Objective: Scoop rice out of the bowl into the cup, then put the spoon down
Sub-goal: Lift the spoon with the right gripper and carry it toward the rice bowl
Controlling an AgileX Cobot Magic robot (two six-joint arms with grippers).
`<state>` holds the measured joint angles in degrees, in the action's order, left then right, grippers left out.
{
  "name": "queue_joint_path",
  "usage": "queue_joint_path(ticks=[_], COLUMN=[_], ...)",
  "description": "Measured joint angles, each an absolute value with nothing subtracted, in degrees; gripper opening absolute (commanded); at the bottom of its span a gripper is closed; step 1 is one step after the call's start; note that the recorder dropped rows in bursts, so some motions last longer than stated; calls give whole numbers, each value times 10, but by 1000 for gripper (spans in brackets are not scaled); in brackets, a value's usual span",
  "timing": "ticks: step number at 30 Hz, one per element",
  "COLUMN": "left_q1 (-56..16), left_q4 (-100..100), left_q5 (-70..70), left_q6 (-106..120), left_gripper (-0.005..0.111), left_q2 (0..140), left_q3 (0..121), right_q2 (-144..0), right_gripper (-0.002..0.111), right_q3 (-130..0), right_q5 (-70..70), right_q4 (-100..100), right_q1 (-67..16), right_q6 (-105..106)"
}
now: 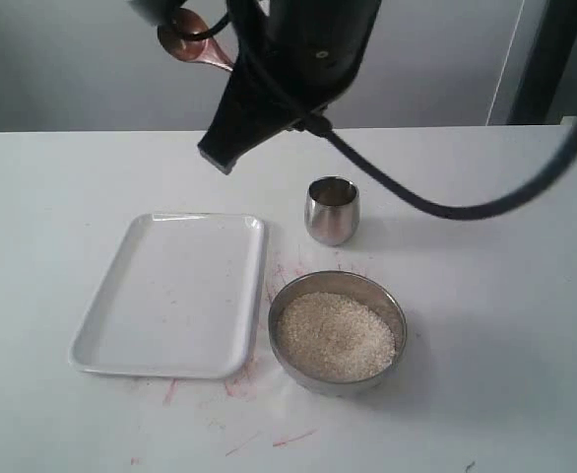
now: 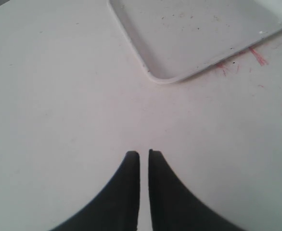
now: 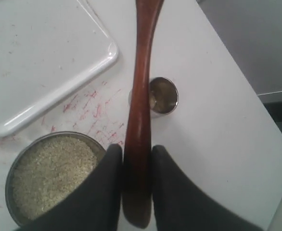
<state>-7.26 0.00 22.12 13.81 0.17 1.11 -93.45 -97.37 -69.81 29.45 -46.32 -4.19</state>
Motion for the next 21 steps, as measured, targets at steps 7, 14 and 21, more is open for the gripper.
queue_joint_path(ticks=[7, 14, 21], left_q1=[-73, -73, -73], left_q4=[0, 0, 0], left_q5=[221, 221, 221], left_q6=[138, 138, 138], left_gripper=[14, 14, 14], left_q2=[2, 2, 2], left_q3=[11, 11, 11], right_q2=[-859, -795, -765], right_gripper=[0, 0, 0], right_q3=[-893, -791, -695], right_q5=[-699, -699, -699], right_q4=[295, 297, 298], right_q1=[-463, -463, -463], right_q6=[-14, 16, 42])
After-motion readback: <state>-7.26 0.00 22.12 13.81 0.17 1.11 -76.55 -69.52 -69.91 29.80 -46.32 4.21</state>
